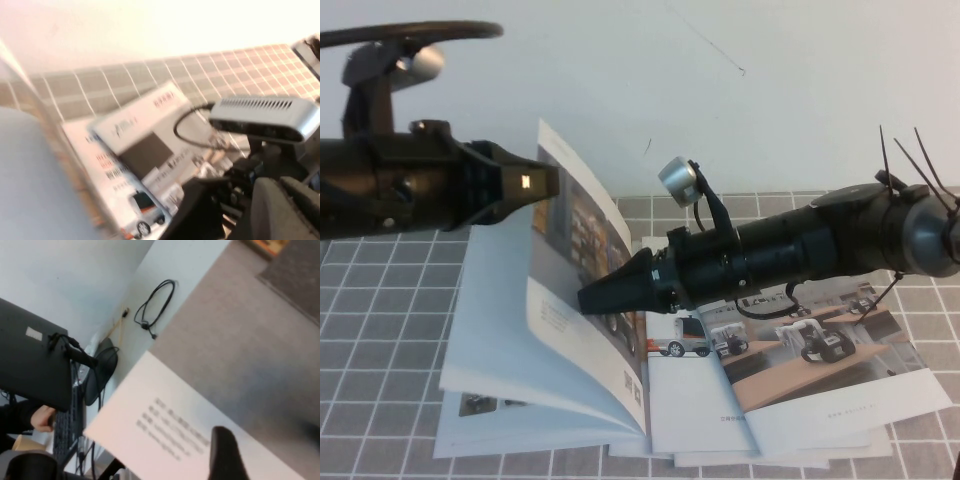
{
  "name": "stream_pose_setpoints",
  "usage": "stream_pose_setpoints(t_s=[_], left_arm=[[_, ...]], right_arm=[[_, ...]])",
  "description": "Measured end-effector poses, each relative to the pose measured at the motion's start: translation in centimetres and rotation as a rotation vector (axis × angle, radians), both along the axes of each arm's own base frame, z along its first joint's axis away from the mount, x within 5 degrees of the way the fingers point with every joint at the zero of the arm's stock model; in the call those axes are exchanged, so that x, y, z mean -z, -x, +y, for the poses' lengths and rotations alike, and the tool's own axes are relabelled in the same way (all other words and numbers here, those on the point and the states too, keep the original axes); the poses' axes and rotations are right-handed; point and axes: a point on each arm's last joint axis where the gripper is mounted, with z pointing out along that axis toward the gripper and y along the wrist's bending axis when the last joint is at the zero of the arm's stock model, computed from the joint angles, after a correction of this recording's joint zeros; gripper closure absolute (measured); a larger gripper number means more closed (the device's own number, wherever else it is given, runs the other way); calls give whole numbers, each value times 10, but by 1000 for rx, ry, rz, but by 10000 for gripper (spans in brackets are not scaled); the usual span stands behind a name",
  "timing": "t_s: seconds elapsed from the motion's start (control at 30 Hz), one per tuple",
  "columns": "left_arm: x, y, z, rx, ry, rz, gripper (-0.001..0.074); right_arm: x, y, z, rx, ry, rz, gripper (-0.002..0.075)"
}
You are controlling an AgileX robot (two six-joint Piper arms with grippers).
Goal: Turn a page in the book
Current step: Open the closed book
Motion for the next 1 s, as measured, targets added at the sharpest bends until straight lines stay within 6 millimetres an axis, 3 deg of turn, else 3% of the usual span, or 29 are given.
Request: stream_pose_setpoints(t_s=[0.37, 0.5, 0.77, 1.0], left_arm=[[67, -42, -6, 35, -38, 228, 739], [89, -50, -6, 45, -74, 287, 739], [137, -65, -4, 53, -166, 393, 739], [179, -77, -5, 27, -242, 458, 739]], right_arm=[[10, 0, -3, -9, 98, -35, 349], [18, -2, -10, -20, 189, -53, 427], [31, -16, -49, 9, 373, -10, 685], [41, -18, -70, 1, 518, 31, 722]])
